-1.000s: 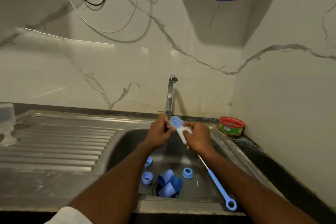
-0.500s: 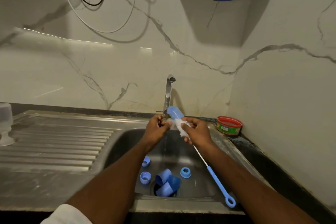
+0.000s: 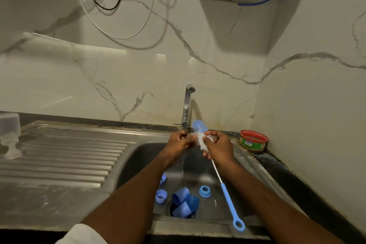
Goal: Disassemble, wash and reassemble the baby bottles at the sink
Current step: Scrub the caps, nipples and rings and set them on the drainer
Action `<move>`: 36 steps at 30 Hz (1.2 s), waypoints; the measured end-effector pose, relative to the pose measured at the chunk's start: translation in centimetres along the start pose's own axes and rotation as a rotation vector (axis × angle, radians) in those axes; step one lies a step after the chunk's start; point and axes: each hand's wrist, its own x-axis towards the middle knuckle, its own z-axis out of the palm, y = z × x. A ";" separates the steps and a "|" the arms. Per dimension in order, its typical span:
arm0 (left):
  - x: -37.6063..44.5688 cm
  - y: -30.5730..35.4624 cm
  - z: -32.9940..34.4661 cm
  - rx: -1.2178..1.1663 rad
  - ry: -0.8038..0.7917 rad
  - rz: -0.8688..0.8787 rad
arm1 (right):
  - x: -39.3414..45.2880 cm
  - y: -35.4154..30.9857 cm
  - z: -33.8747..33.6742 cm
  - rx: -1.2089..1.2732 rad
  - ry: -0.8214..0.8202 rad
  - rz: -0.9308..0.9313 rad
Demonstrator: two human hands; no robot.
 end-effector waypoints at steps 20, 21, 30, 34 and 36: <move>0.7 -0.5 -0.5 0.368 0.308 0.066 | 0.0 -0.7 -0.1 0.024 0.122 -0.006; 0.6 -0.6 -0.7 0.406 0.360 0.064 | -0.2 -0.8 -0.1 0.012 0.103 -0.002; -0.9 0.2 -0.5 0.522 0.115 0.147 | 0.0 -0.2 -0.3 -0.271 0.032 0.019; -0.2 -0.4 0.1 0.621 0.295 0.241 | -0.1 -0.5 -0.7 -0.245 0.089 -0.041; -0.1 -1.0 -0.8 0.734 0.311 0.280 | -0.8 -1.0 -0.5 -0.294 0.060 -0.109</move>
